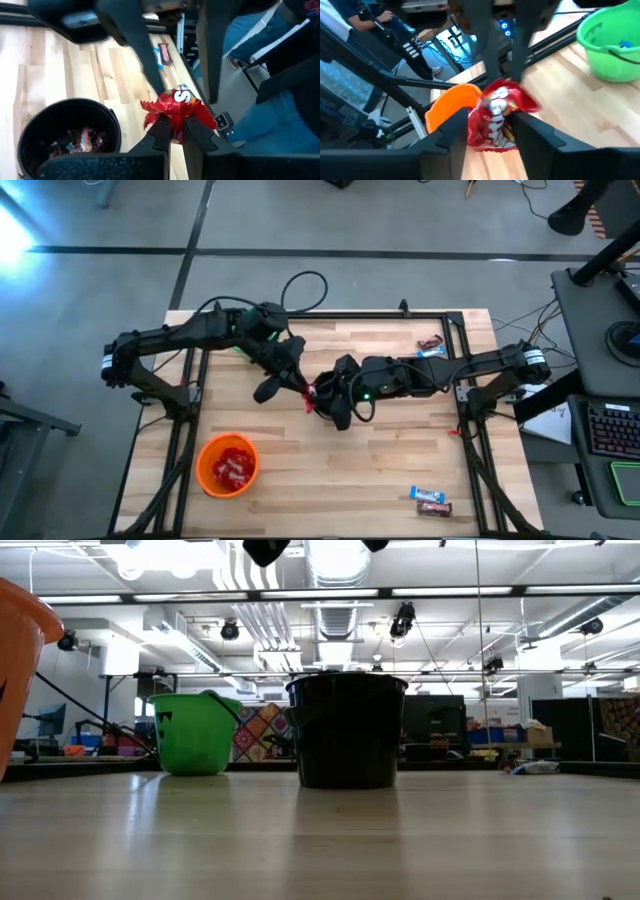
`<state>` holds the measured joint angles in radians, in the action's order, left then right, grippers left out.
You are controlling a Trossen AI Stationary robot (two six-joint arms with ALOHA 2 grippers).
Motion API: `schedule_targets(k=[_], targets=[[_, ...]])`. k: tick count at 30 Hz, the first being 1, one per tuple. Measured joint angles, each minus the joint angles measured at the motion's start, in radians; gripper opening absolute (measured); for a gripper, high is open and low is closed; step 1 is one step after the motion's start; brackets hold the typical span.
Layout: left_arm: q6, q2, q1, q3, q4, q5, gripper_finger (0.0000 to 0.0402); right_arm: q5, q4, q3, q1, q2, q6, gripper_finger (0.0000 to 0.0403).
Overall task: Sort candy
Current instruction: Put the red candy pack into the orange bucket
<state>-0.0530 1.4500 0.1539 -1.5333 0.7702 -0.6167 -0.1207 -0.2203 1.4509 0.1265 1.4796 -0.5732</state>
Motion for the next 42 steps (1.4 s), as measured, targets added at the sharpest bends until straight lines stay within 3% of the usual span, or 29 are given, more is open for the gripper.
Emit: schedule_targets(k=[7,11,16,25,32,42], targets=[[-0.021,-0.023,-0.006,0.0,0.192,-0.021,0.0001,-0.036,-0.003,0.002,-0.019,-0.033,0.012,0.0183],[-0.04,-0.059,-0.028,0.0,0.32,-0.047,0.0001,-0.02,-0.015,0.002,-0.044,-0.047,0.012,0.0186],[0.025,-0.12,-0.094,0.001,0.346,-0.081,0.0001,-0.021,-0.059,0.002,-0.089,-0.058,0.021,0.0181],[0.217,-0.205,-0.242,0.042,0.353,0.046,0.0001,-0.018,-0.194,0.002,-0.16,-0.058,0.023,0.0182],[0.412,-0.285,-0.34,0.248,0.341,0.112,0.0001,-0.01,-0.195,0.002,-0.176,-0.058,0.024,0.0183],[0.733,-0.475,-0.424,0.587,0.123,0.111,0.0001,-0.01,-0.196,0.001,-0.176,-0.067,0.046,0.0183]])
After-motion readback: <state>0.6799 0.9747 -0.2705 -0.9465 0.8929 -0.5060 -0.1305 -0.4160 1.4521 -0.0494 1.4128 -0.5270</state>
